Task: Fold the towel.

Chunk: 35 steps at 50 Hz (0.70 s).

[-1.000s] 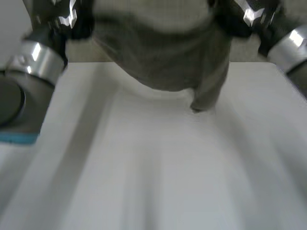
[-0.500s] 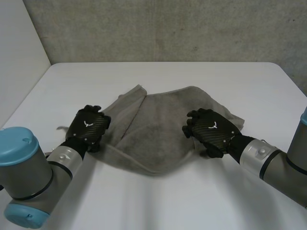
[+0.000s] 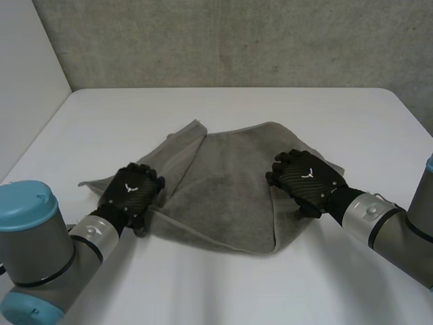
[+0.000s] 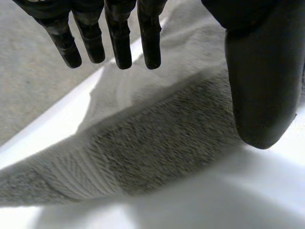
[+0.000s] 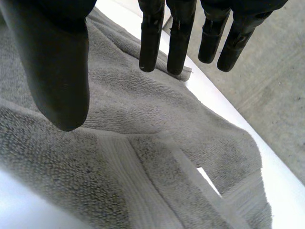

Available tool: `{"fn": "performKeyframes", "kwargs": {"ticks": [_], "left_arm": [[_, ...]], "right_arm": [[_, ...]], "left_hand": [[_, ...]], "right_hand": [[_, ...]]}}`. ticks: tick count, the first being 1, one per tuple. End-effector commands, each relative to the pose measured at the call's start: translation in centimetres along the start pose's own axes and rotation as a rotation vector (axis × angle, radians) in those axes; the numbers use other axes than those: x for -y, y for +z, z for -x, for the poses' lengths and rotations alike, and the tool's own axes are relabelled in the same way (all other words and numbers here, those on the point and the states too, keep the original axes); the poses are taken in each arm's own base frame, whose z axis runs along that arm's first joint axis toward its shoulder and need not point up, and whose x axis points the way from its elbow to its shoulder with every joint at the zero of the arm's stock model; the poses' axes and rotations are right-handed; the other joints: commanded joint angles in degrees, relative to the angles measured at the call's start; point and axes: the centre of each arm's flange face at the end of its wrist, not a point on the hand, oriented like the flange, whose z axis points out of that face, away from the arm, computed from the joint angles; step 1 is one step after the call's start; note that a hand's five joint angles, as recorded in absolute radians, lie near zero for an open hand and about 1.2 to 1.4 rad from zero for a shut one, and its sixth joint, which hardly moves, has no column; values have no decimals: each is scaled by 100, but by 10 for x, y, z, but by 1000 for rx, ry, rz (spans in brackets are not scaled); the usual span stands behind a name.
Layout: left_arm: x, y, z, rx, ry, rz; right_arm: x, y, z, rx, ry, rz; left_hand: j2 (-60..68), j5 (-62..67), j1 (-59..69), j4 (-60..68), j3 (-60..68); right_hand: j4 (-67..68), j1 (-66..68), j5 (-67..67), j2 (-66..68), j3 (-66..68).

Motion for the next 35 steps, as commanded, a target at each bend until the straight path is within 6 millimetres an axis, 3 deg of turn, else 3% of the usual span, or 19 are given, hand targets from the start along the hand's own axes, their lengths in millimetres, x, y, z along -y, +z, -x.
{"fn": "performKeyframes", "kwargs": {"ticks": [1,11,25,35], "left_arm": [[-9,-12,-3,-101,120,106],[-13,-14,3,-96,142,155],[-15,-12,7,-81,139,162],[-14,-10,13,-66,135,160]], "right_arm": [[-6,8,1,35,-120,29],[-20,26,-5,94,-151,99],[-23,50,-2,119,-207,112],[-35,52,-1,150,-331,219]], "left_hand": [[-261,-47,-568,-319,-257],[294,508,-13,-319,-257],[462,676,156,-319,-257],[698,912,391,-319,-257]], "right_hand": [[-305,-544,-391,-648,-187],[-305,-410,-257,-513,-187],[-305,-293,-139,-396,-187],[-305,647,800,543,-187]]}}
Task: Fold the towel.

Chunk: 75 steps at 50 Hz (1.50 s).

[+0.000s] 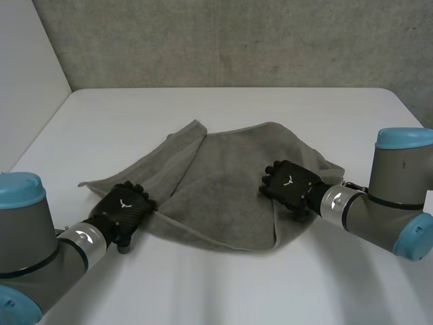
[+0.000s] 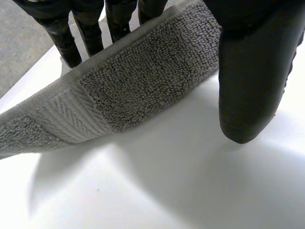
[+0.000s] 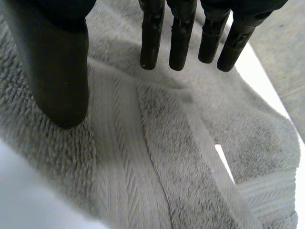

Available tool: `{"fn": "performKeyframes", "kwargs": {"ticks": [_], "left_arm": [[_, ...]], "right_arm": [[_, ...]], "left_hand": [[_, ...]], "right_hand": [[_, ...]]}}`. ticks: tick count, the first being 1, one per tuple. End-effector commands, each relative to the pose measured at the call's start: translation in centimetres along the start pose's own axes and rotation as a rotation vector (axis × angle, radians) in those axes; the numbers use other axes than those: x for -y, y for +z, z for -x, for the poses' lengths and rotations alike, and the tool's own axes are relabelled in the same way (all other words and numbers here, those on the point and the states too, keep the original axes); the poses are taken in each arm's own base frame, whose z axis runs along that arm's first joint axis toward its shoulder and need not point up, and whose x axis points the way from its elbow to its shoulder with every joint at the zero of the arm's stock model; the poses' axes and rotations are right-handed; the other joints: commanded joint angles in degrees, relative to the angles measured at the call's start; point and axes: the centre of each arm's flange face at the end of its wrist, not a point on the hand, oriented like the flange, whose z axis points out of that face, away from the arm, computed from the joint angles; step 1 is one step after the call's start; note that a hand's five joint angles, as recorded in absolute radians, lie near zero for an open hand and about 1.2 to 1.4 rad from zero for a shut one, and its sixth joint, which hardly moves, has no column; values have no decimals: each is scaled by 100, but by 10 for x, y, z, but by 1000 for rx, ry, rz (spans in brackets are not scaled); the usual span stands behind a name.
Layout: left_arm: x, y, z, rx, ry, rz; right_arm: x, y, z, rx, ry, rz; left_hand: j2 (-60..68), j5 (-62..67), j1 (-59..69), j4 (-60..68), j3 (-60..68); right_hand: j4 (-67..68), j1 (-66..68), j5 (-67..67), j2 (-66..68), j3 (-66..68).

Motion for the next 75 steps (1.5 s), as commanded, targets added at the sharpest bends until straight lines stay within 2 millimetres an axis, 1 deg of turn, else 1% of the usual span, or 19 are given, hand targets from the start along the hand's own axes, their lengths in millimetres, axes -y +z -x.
{"fn": "performKeyframes", "kwargs": {"ticks": [1,12,14,23,25,26,27,29,35,37,39,40,41,42,43,44,50,58,75], "left_arm": [[0,0,3,7,-2,-1],[0,0,2,2,-4,-2],[1,0,2,2,-3,-4],[1,0,3,4,-4,-3],[1,0,3,4,-4,-3],[1,0,3,4,-4,-3],[1,0,3,4,-4,-3],[1,0,3,4,-4,-3],[0,0,3,6,-5,-2],[0,0,3,6,-5,-2],[0,0,3,6,-5,-2],[0,0,3,4,-5,-3],[0,0,3,4,-5,-3],[0,0,3,4,-5,-3],[1,0,3,3,-5,-4],[1,0,3,3,-5,-4],[0,0,2,0,-4,-4],[0,0,2,-2,-6,-4],[0,-1,1,-6,-7,-1]], "right_arm": [[-4,0,0,14,-84,64],[7,-10,-3,-1,-75,43],[9,-13,-4,-5,-61,41],[6,-15,-2,-17,-53,40],[5,-17,-2,-16,-51,44],[5,-17,-2,-16,-51,45],[6,-18,-3,-23,-54,44],[7,-20,-7,-34,-53,45],[10,-35,-23,-94,-57,59],[9,-39,-27,-107,-51,62],[3,-46,-32,-123,-42,81],[3,-46,-32,-123,-42,81],[1,-50,-31,-121,-34,87],[1,-50,-31,-121,-34,88],[1,-52,-27,-112,-30,90],[-1,-54,-22,-99,-22,95],[0,-56,-9,-81,-6,84],[2,-51,11,-46,-20,42],[6,-56,18,-28,-38,32]], "left_hand": [[101,30,38,-318,-257],[50,-20,-12,-318,-257],[50,-20,-12,-318,-257],[33,-37,-29,-318,-257],[33,-37,-29,-318,-257],[33,-37,-29,-318,-257],[33,-37,-29,-318,-257],[33,-37,-29,-318,-257],[16,-54,-46,-318,-257],[0,-70,-63,-318,-257],[0,-71,-63,-318,-257],[-17,-87,-79,-318,-257],[-17,-87,-79,-318,-257],[-17,-87,-79,-318,-257],[-17,-87,-79,-318,-257],[-17,-87,-79,-318,-257],[-34,-104,-96,-318,-257],[-68,-138,-130,-318,-257],[-85,-155,-147,-318,-257]], "right_hand": [[-305,1000,965,1078,-187],[-305,1592,1557,1670,-187],[-305,2093,2058,2171,-187],[-305,2887,2852,2965,-187],[-305,3741,3706,3818,-187],[-305,3745,3710,3823,-187],[-305,4162,4127,4239,-187],[-305,4449,4414,4526,-187],[-305,4485,4450,4563,-187],[-305,4435,4400,4512,-187],[-305,3817,3782,3895,-187],[-305,3813,3778,3890,-187],[-305,2480,2445,2558,-187],[-305,2467,2432,2544,-187],[-305,1251,1216,1329,-187],[-305,773,738,850,-187],[-305,549,514,627,-187],[-305,684,649,761,-187],[-305,533,498,610,-187]]}}
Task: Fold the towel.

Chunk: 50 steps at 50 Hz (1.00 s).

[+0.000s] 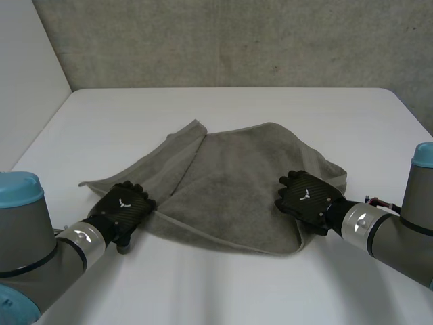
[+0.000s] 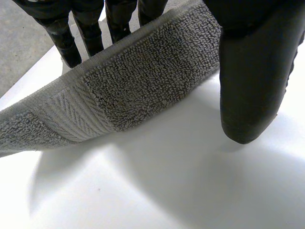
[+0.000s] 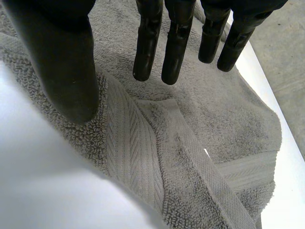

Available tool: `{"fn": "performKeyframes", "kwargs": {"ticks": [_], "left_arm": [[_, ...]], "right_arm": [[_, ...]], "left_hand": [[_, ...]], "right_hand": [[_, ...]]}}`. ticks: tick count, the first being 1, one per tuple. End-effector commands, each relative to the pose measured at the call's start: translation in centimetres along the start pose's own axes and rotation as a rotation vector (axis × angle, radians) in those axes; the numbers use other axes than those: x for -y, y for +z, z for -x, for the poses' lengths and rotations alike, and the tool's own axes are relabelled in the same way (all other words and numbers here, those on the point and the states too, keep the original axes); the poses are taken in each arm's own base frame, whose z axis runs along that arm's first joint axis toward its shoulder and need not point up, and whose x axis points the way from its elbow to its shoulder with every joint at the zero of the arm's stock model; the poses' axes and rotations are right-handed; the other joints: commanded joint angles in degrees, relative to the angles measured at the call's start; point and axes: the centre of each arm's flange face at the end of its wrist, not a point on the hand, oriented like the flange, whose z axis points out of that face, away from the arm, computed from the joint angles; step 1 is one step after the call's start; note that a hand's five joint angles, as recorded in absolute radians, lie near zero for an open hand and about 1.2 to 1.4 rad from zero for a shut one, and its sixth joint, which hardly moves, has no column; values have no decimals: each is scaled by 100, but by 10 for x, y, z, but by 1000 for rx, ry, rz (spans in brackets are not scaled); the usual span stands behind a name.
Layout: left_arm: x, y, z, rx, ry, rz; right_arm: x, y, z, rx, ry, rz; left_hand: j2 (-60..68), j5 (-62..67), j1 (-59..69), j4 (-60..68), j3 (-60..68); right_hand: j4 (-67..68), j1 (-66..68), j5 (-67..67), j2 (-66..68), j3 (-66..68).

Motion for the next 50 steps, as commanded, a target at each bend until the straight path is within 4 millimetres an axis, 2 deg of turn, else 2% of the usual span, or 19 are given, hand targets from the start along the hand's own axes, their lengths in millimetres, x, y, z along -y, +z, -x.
{"fn": "performKeyframes", "kwargs": {"ticks": [1,10,22,24,25,27,28,30,32,33,35,38,40,47,50], "left_arm": [[0,0,0,-1,1,-1],[0,0,0,-1,1,-1],[0,-1,1,-2,-3,8],[1,-2,1,-5,-4,12],[1,-2,1,-5,-4,12],[3,-5,1,-10,-7,15],[3,-5,1,-10,-7,15],[6,-8,4,-4,-8,14],[8,-10,5,1,-8,10],[10,-12,6,6,-8,4],[13,-14,7,10,-9,-5],[17,-17,9,21,-17,-20],[18,-18,10,24,-29,-24],[18,-18,10,24,-62,-25],[16,-17,9,20,-66,-17]], "right_arm": [[2,-5,3,5,-11,6],[3,-15,11,23,-10,9],[-3,-12,19,49,-85,10],[-7,-9,19,53,-100,17],[-7,-9,19,53,-100,17],[-7,-9,16,51,-128,25],[-7,-9,16,51,-128,25],[-7,-10,15,48,-136,30],[-3,-17,4,27,-117,34],[-3,-17,4,27,-117,34],[8,-30,-5,1,-85,25],[9,-33,-5,-2,-52,25],[9,-37,0,7,23,32],[7,-46,16,39,73,38],[5,-46,15,36,82,40]], "left_hand": [[-89,-69,-168,-318,-257],[-72,-52,-151,-318,-257],[79,99,0,-318,-257],[246,266,167,-318,-257],[247,267,169,-318,-257],[1635,1655,1556,-318,-257],[1644,1663,1565,-318,-257],[2716,2735,2637,-318,-257],[2837,2857,2758,-318,-257],[2838,2858,2759,-318,-257],[2805,2825,2726,-318,-257],[2604,2624,2525,-318,-257],[2403,2423,2324,-318,-257],[2249,2269,2170,-318,-257],[2098,2118,2019,-318,-257]], "right_hand": [[-305,-286,-98,-366,-187],[-305,-352,-165,-433,-187],[-305,-33,154,-114,-187],[-305,853,1041,773,-187],[-305,858,1046,778,-187],[-305,2299,2487,2219,-187],[-305,2305,2492,2224,-187],[-305,2675,2862,2594,-187],[-305,3179,3366,3098,-187],[-305,3180,3367,3099,-187],[-305,3180,3367,3099,-187],[-305,3180,3367,3099,-187],[-305,3180,3367,3099,-187],[-305,3163,3350,3082,-187],[-305,3163,3350,3082,-187]]}}
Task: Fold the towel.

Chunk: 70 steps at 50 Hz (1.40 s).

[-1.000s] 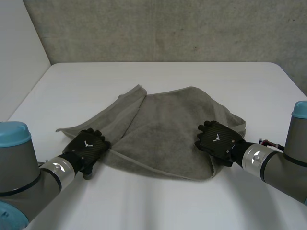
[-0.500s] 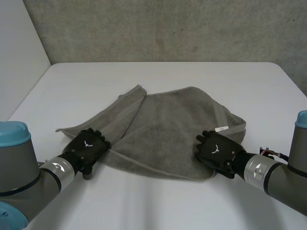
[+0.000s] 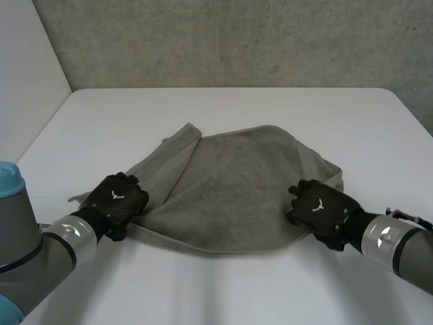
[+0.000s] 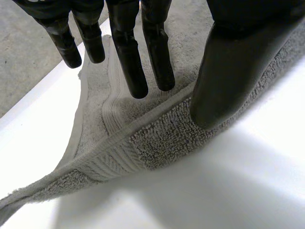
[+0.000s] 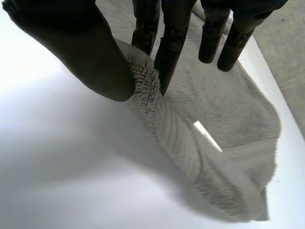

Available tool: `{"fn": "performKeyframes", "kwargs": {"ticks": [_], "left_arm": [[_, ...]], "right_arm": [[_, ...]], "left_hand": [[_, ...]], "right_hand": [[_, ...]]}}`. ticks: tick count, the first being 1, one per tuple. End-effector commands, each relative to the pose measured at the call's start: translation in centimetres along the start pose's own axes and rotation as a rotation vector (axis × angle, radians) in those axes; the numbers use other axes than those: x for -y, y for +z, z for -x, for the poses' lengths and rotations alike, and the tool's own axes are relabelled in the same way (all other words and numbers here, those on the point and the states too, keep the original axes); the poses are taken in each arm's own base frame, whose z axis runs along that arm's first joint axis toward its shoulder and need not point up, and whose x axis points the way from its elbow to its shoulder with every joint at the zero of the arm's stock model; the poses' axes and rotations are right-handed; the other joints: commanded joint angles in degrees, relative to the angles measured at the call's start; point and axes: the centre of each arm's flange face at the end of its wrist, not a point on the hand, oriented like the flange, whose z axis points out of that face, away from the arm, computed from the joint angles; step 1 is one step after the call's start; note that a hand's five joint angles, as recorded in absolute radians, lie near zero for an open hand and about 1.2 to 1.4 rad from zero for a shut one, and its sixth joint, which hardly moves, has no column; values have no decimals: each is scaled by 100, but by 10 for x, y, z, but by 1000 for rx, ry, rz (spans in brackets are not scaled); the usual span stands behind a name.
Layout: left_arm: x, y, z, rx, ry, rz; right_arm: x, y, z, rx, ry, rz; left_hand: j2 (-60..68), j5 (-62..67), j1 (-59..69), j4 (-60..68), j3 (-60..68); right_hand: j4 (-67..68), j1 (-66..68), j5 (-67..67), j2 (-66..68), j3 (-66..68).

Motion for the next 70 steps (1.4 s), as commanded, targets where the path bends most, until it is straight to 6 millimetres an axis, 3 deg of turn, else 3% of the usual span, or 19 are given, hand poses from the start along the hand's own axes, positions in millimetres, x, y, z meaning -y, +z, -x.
{"fn": "performKeyframes", "kwargs": {"ticks": [1,6,12,20,31,41,51,59,60,62,66,70], "left_arm": [[-3,2,0,-5,-19,9],[-11,6,-2,-13,-29,32],[-20,10,-6,-31,-39,70],[-18,6,-1,-10,-42,66],[-24,4,6,15,-62,82],[-15,-7,25,90,-78,44],[-23,-10,22,85,-118,68],[-28,-4,20,70,-123,83],[-29,-3,19,64,-124,88],[-28,-3,19,64,-123,85],[-19,-8,23,81,-115,63],[-6,-16,27,99,-106,11]], "right_arm": [[-6,-4,7,13,44,5],[-11,-2,5,4,55,9],[-14,2,3,-11,49,4],[-21,3,0,-20,66,18],[-27,2,-3,-30,83,34],[-27,1,-1,-28,85,35],[-27,1,-2,-29,84,35],[-29,2,-3,-33,88,39],[-30,1,-3,-34,93,44],[-30,0,-4,-35,95,49],[-30,-3,-8,-50,96,61],[-15,-16,-11,-44,94,48]], "left_hand": [[-711,-720,-714,-318,-257],[-1591,-1600,-1594,-318,-257],[-1256,-1265,-1258,-318,-257],[-448,-457,-451,-318,-257],[-582,-591,-584,-318,-257],[-599,-608,-601,-318,-257],[-363,-372,-366,-318,-257],[1537,1528,1535,-318,-257],[2553,2544,2551,-318,-257],[2961,2952,2959,-318,-257],[2965,2956,2963,-318,-257],[2965,2956,2963,-318,-257]], "right_hand": [[-305,61,121,255,-187],[-305,61,121,255,-187],[-305,61,121,255,-187],[-305,61,121,255,-187],[-305,61,121,255,-187],[-305,61,121,255,-187],[-305,61,121,255,-187],[-305,345,405,539,-187],[-305,747,807,941,-187],[-305,1011,1071,1205,-187],[-305,1014,1074,1208,-187],[-305,1014,1074,1208,-187]]}}
